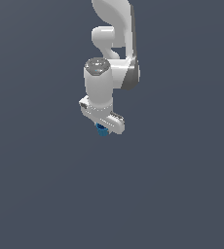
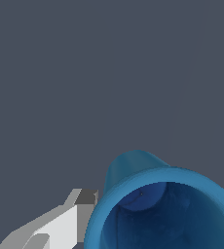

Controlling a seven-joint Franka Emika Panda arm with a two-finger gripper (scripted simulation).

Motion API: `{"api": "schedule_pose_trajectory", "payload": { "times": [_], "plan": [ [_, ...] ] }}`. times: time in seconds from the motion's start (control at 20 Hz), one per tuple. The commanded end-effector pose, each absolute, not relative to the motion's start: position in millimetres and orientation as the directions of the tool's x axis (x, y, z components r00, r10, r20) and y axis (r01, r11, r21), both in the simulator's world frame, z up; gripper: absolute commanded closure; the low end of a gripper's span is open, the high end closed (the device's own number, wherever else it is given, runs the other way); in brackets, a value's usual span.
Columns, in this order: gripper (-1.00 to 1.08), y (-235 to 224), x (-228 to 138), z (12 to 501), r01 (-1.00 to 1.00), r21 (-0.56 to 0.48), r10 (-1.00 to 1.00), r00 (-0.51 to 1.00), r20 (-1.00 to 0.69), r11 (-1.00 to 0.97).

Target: Pick up the object and move it to a goal position.

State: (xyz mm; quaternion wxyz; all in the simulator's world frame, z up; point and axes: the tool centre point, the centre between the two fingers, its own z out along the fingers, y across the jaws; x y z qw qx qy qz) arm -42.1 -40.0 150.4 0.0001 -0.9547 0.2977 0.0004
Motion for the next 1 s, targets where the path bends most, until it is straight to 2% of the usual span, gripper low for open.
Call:
{"api": "schedule_pose_trajectory", "payload": {
  "times": [0.0, 0.45, 0.95],
  "plan": [
    [1.08, -42.0, -40.7, 177.7, -0.569, 0.0, -0.569, 0.822, 0.0, -0.822],
    [1.08, -46.7, -35.5, 250.0, -0.569, 0.0, -0.569, 0.822, 0.0, -0.822],
    [1.08, -48.0, -32.1, 276.8, -0.568, 0.0, -0.568, 0.823, 0.0, -0.823]
  ]
}}
